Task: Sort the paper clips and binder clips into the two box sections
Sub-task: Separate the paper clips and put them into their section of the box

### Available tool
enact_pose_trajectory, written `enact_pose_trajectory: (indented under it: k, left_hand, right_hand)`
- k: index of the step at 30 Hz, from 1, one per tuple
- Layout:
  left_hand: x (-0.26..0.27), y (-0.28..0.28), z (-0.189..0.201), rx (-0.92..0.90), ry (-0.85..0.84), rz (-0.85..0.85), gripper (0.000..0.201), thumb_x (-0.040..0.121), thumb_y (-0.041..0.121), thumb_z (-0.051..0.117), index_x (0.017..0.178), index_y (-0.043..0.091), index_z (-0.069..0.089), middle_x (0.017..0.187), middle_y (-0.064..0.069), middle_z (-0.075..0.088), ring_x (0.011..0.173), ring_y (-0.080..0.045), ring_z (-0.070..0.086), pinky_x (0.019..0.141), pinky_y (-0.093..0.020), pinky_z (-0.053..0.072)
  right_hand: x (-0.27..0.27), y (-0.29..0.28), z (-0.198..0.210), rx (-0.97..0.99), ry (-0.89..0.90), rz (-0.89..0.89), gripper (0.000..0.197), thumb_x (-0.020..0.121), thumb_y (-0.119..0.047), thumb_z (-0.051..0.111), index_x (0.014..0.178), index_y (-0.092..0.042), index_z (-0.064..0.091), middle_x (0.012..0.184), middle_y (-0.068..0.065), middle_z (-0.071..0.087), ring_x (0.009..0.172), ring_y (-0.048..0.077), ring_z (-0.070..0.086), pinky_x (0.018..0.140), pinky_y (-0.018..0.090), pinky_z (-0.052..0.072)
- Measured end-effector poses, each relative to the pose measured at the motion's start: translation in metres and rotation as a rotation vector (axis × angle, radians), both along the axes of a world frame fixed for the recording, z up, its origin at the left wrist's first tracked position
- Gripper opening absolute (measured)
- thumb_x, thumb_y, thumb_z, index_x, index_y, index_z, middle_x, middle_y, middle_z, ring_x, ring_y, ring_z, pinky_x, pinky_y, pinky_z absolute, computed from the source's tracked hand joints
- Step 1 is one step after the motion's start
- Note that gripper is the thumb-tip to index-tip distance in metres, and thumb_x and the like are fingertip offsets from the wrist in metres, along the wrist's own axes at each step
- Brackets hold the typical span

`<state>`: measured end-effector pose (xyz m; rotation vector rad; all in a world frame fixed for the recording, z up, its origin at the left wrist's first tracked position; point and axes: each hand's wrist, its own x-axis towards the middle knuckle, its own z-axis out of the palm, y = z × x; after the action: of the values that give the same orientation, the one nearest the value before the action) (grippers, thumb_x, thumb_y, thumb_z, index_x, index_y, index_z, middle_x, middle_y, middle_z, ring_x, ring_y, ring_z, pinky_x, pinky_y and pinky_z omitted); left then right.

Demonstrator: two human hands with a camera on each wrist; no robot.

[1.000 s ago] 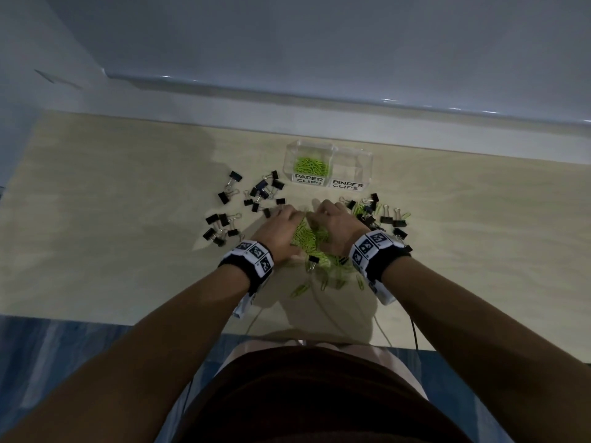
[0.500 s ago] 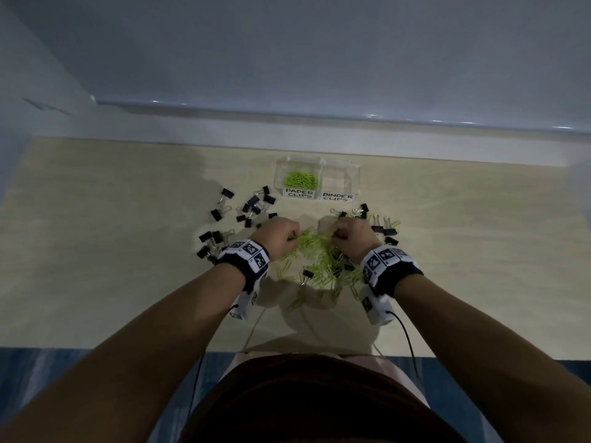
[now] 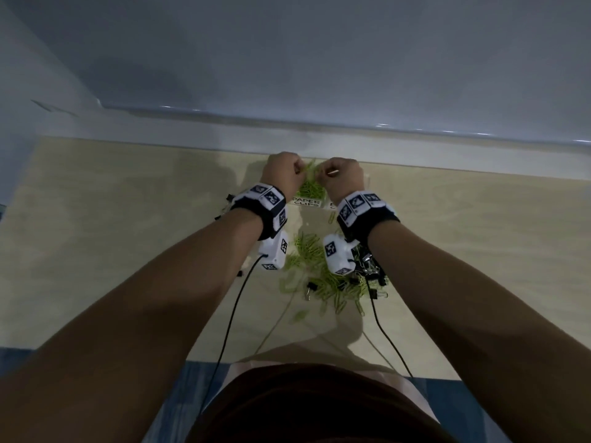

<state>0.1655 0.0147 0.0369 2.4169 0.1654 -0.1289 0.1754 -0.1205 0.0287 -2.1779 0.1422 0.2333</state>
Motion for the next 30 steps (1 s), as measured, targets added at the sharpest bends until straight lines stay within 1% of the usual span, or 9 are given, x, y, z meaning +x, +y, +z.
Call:
enact_pose_trajectory:
  k: [3, 6, 9, 11, 15, 18, 20, 23, 30]
  left_hand:
    - [0.003, -0.007, -0.006, 0.216, 0.116, -0.148, 0.017, 0.083, 0.006, 0.057, 0.092, 0.002, 0.071, 0.096, -0.017, 0.070, 0.092, -0.033, 0.064, 0.084, -0.038, 0.052]
    - [-0.005, -0.007, -0.003, 0.268, 0.090, -0.248, 0.017, 0.083, 0.006, 0.057, 0.093, 0.003, 0.070, 0.095, -0.018, 0.069, 0.090, -0.034, 0.064, 0.079, -0.037, 0.052]
    - [-0.034, 0.002, -0.003, 0.219, -0.025, -0.297, 0.017, 0.088, 0.015, 0.057, 0.099, 0.010, 0.068, 0.099, -0.011, 0.068, 0.090, -0.027, 0.063, 0.080, -0.034, 0.049]
    - [-0.060, 0.010, -0.011, 0.174, 0.027, -0.373, 0.018, 0.087, 0.021, 0.062, 0.103, 0.015, 0.066, 0.103, -0.005, 0.064, 0.085, -0.017, 0.059, 0.081, -0.032, 0.050]
    - [-0.100, 0.020, -0.039, 0.292, 0.302, -0.591, 0.068, 0.072, 0.032, 0.077, 0.132, 0.019, 0.048, 0.122, -0.004, 0.046, 0.108, -0.020, 0.047, 0.094, -0.037, 0.045]
    - [-0.112, 0.018, -0.053, 0.310, 0.316, -0.569, 0.085, 0.068, 0.029, 0.081, 0.139, 0.017, 0.038, 0.129, -0.006, 0.038, 0.116, -0.024, 0.043, 0.099, -0.037, 0.043]
    - [-0.114, 0.014, -0.057, 0.241, 0.314, -0.520, 0.077, 0.070, 0.021, 0.080, 0.137, 0.014, 0.042, 0.128, -0.007, 0.039, 0.114, -0.025, 0.046, 0.099, -0.036, 0.043]
    - [-0.113, 0.004, -0.058, 0.188, 0.273, -0.477, 0.054, 0.073, 0.015, 0.077, 0.122, 0.012, 0.055, 0.122, -0.007, 0.046, 0.108, -0.025, 0.051, 0.095, -0.034, 0.043]
    - [-0.106, -0.010, -0.054, 0.264, 0.259, -0.543, 0.026, 0.085, 0.017, 0.065, 0.109, 0.011, 0.059, 0.111, -0.010, 0.054, 0.103, -0.030, 0.055, 0.087, -0.040, 0.047]
  right_hand:
    - [-0.002, 0.002, -0.004, -0.157, 0.058, 0.122, 0.019, 0.079, 0.000, 0.061, 0.089, -0.011, 0.073, 0.092, 0.010, 0.072, 0.084, 0.021, 0.067, 0.081, 0.032, 0.056]
    - [-0.012, -0.011, -0.003, -0.225, -0.090, 0.250, 0.027, 0.076, 0.003, 0.055, 0.093, -0.009, 0.072, 0.095, 0.010, 0.072, 0.086, 0.025, 0.067, 0.082, 0.039, 0.055]
    - [-0.031, -0.029, -0.008, -0.210, -0.215, 0.358, 0.025, 0.076, 0.006, 0.053, 0.085, -0.007, 0.072, 0.088, 0.011, 0.072, 0.079, 0.023, 0.067, 0.077, 0.040, 0.057]
    - [-0.049, -0.038, -0.011, -0.293, -0.085, 0.473, 0.026, 0.079, 0.003, 0.055, 0.092, -0.013, 0.071, 0.096, 0.007, 0.070, 0.087, 0.021, 0.066, 0.082, 0.036, 0.057]
    - [-0.076, -0.039, -0.023, -0.555, 0.138, 0.830, 0.055, 0.078, -0.017, 0.063, 0.130, -0.029, 0.049, 0.134, -0.001, 0.045, 0.122, 0.024, 0.041, 0.101, 0.040, 0.042]
    - [-0.084, -0.033, -0.027, -0.676, 0.101, 0.944, 0.073, 0.076, -0.023, 0.068, 0.140, -0.030, 0.034, 0.136, 0.000, 0.036, 0.121, 0.027, 0.035, 0.098, 0.043, 0.042]
    - [-0.091, -0.030, -0.030, -0.700, 0.067, 0.948, 0.068, 0.074, -0.020, 0.069, 0.136, -0.024, 0.040, 0.130, 0.005, 0.040, 0.116, 0.029, 0.039, 0.099, 0.041, 0.040]
    - [-0.099, -0.032, -0.030, -0.607, 0.061, 0.869, 0.043, 0.076, -0.008, 0.064, 0.118, -0.014, 0.054, 0.118, 0.009, 0.048, 0.108, 0.032, 0.049, 0.091, 0.040, 0.043]
    - [-0.114, -0.044, -0.025, -0.513, -0.013, 0.753, 0.024, 0.084, -0.003, 0.051, 0.107, -0.002, 0.058, 0.106, 0.017, 0.057, 0.096, 0.033, 0.055, 0.077, 0.033, 0.042]
